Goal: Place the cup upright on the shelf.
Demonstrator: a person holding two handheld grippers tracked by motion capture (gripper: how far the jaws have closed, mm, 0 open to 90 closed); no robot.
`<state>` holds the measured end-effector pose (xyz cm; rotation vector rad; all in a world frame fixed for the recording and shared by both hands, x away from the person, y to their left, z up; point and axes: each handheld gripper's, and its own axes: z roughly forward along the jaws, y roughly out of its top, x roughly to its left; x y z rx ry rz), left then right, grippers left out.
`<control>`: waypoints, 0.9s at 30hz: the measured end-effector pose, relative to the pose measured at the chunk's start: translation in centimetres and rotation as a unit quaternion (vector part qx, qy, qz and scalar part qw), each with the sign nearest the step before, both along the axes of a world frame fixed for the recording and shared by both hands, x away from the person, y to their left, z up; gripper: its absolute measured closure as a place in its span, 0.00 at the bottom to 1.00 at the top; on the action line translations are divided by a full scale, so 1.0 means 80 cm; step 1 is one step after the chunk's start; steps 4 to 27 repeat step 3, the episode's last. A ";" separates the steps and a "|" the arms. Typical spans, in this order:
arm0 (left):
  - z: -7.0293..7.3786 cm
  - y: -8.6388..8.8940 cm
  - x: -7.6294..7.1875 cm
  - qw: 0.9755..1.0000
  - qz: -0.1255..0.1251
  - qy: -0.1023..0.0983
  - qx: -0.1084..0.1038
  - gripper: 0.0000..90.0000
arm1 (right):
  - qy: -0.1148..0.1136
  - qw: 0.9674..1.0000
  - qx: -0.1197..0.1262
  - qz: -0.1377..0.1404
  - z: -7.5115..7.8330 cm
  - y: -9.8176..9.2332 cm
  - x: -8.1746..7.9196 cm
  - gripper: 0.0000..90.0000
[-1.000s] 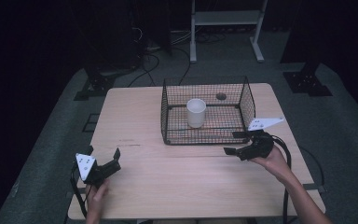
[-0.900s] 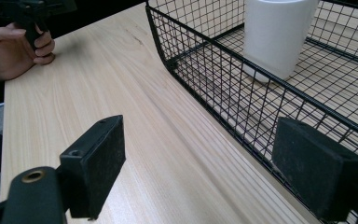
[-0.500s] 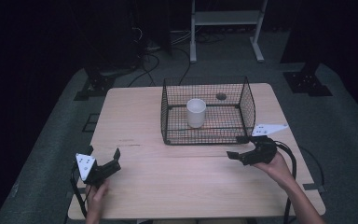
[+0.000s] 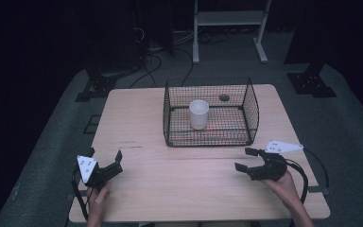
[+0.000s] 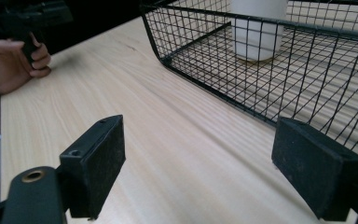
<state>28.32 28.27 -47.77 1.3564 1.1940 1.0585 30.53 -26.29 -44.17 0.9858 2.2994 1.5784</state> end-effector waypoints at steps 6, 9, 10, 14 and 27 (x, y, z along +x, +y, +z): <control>0.000 0.000 0.000 1.000 0.001 0.000 0.000 0.00 | -0.011 0.999 0.031 -0.023 -0.011 -0.004 -0.022 0.18; 0.000 0.000 0.000 1.000 0.001 0.000 0.000 0.00 | -0.011 0.999 0.031 -0.023 -0.011 -0.004 -0.022 0.18; 0.000 0.000 0.000 1.000 0.001 0.000 0.000 0.00 | -0.011 0.999 0.031 -0.023 -0.011 -0.004 -0.022 0.18; 0.000 0.000 0.000 1.000 0.001 0.000 0.000 0.00 | -0.011 0.999 0.031 -0.023 -0.011 -0.004 -0.022 0.18; 0.000 0.000 0.000 1.000 0.001 0.000 0.000 0.00 | -0.011 0.999 0.031 -0.023 -0.011 -0.004 -0.022 0.18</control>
